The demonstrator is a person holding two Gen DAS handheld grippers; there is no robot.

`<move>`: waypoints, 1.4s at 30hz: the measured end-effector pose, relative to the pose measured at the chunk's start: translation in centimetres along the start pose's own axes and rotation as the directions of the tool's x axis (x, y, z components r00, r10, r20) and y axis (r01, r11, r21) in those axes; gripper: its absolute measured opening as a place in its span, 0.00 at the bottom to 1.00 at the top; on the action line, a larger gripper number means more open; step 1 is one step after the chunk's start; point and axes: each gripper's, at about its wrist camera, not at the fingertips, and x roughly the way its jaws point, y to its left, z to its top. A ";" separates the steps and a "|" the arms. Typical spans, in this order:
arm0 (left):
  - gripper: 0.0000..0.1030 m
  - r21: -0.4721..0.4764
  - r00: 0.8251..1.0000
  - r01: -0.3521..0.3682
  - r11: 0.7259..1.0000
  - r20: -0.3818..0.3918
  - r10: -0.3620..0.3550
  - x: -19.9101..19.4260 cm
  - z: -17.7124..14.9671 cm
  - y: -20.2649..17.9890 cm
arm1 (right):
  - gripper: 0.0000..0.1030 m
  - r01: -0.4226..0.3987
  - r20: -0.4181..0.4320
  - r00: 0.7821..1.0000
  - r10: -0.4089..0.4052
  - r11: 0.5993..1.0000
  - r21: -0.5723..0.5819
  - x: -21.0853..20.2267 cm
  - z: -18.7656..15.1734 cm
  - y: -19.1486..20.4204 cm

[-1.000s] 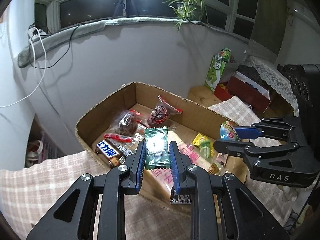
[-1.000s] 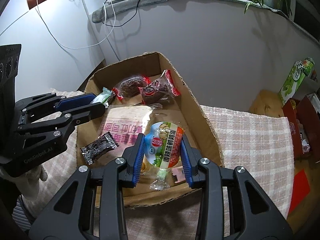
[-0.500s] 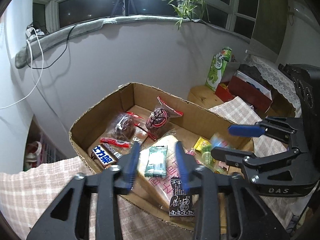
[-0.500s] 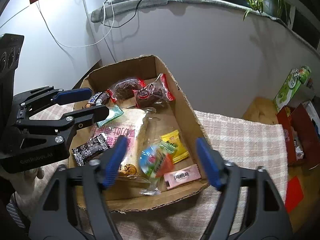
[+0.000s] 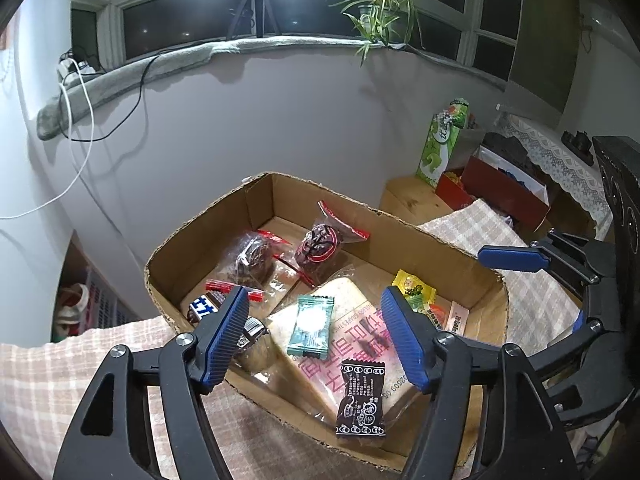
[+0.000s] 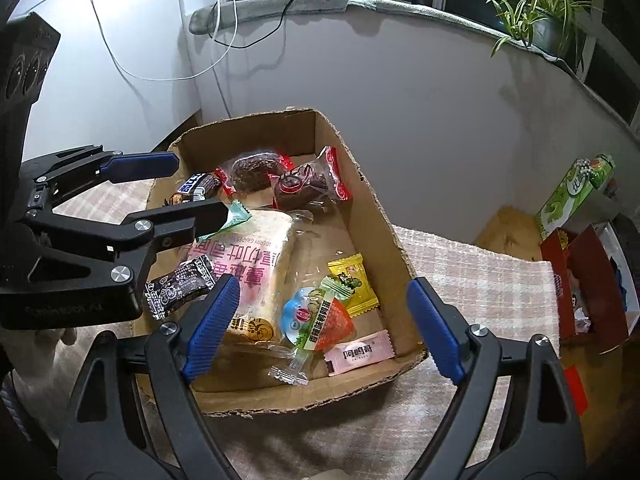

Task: Organize snacks
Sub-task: 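Carry the mint pack into the box and open the left gripper while the right drops the jelly cup, then move both grippers back over the Snickers bar and green pouch on the table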

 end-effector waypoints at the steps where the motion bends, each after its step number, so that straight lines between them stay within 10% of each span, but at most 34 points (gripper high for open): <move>1: 0.67 -0.001 1.000 0.000 1.000 0.000 0.000 0.0 0.0 0.0 | 0.86 0.003 0.001 1.000 -0.003 1.000 0.001 -0.1 0.0 0.0; 27: 0.68 -0.026 0.998 -0.013 1.000 0.057 0.015 -7.0 -2.1 1.5 | 0.86 0.012 0.046 0.999 -0.010 0.999 -0.039 -5.5 -0.7 5.9; 42: 0.68 -0.141 0.995 -0.081 0.987 0.048 0.088 -11.5 -6.3 8.6 | 0.86 -0.090 0.031 0.995 0.095 0.987 -0.130 -5.2 -0.9 14.1</move>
